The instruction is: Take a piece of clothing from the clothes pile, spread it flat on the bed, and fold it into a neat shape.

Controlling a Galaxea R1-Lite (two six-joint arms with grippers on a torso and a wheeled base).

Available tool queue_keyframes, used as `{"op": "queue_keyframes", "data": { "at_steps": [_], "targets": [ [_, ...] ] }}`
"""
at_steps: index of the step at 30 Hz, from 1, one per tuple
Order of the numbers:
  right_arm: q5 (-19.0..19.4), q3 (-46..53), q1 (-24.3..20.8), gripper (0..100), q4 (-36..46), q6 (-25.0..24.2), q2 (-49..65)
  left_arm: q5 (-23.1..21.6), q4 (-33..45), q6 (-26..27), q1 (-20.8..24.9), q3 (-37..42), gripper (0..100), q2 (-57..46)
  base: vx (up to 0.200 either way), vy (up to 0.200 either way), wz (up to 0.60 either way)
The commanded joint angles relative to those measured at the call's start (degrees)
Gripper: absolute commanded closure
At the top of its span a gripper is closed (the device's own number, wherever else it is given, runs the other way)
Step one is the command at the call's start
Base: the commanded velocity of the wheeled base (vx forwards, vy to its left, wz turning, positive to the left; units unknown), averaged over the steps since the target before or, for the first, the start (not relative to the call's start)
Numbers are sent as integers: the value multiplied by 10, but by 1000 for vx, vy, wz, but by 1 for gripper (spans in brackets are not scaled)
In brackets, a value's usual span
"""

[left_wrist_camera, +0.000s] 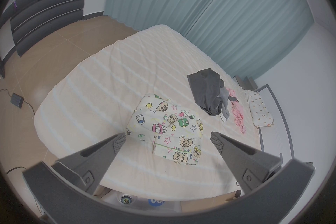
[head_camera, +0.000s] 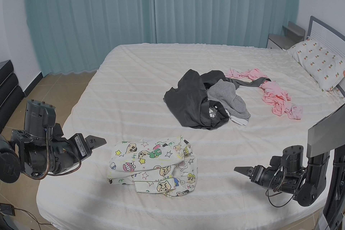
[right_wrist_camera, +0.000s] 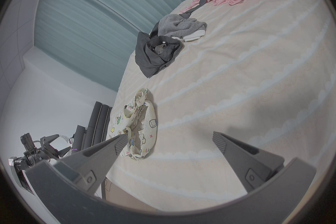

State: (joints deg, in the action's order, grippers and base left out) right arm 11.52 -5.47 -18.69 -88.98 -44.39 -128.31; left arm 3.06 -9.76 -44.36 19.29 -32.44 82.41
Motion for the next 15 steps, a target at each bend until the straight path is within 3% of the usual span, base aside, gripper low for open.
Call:
{"op": "queue_keyframes", "data": {
  "at_steps": [1, 15],
  "targets": [
    [1, -1, 0, 0, -5, -1, -1, -1, 0, 1, -7, -3, 0, -1, 0, 200, 0],
    [1, -1, 0, 0, -5, 1, -2, -2, -2, 2, -10, -6, 0, 1, 0, 200, 0]
  ]
}}
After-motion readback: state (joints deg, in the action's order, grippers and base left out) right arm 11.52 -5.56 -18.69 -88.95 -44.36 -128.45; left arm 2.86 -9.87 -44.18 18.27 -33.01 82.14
